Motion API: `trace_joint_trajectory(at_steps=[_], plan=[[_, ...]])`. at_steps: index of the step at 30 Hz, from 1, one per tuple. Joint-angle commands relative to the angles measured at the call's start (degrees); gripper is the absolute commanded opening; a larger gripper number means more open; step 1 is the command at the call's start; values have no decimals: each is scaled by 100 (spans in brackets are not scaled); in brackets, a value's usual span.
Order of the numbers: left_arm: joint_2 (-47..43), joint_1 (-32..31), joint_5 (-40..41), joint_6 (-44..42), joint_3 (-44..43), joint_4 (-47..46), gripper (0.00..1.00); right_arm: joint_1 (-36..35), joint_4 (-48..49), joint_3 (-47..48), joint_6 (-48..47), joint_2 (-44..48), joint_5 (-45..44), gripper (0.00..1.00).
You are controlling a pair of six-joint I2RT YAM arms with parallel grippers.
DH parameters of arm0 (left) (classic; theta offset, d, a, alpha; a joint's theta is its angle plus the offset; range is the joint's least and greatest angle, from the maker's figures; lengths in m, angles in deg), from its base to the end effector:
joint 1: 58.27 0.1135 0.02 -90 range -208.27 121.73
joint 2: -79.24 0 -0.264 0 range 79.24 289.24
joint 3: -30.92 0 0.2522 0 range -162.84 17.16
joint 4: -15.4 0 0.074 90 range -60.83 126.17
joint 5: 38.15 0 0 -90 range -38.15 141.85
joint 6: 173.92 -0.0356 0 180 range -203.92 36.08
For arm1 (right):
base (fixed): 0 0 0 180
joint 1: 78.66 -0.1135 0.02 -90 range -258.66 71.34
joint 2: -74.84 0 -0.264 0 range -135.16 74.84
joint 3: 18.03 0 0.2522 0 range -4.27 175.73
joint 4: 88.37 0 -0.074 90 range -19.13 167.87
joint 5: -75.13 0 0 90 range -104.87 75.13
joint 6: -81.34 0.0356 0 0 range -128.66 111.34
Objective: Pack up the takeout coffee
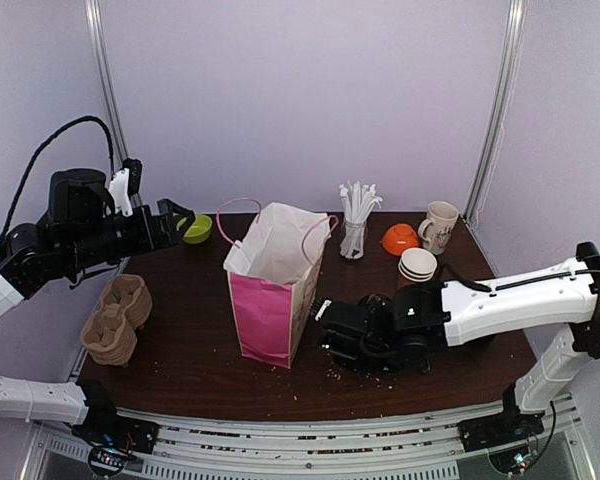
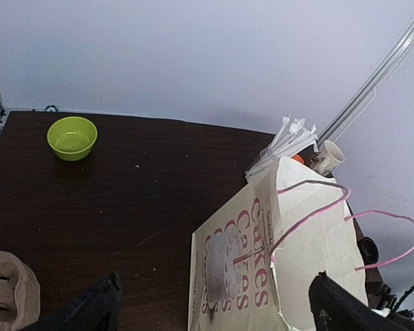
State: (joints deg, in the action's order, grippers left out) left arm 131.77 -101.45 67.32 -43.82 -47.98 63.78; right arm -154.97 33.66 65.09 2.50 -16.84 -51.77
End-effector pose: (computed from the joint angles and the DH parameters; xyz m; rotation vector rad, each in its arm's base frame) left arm 0.1420 -0.1202 0.3945 -0.1292 2.0013 -0.6922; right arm 0.0960 0.3038 0.2459 -1.1528 2.1134 -0.2340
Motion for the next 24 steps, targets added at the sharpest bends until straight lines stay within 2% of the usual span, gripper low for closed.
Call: trace_joint_trajectory(at_steps=[1,7,9,12,18,24], plan=[[1,26,54,-95,142,-202,98,251,172,34,388,778,1233,89],[-16,29,253,-112,260,-443,98,1735,1092,-590,1120,1879,2798,91],[-11,27,338,-136,278,-552,98,2278,1204,-747,1212,2037,3296,92],[12,29,411,-237,328,-725,98,2845,1300,-897,1210,2017,3556,91],[101,28,326,-359,494,-1056,98,3331,1704,-1155,1289,1617,3801,85],[188,28,411,-474,476,-1077,98,3593,2020,-1273,1509,1330,4096,88]])
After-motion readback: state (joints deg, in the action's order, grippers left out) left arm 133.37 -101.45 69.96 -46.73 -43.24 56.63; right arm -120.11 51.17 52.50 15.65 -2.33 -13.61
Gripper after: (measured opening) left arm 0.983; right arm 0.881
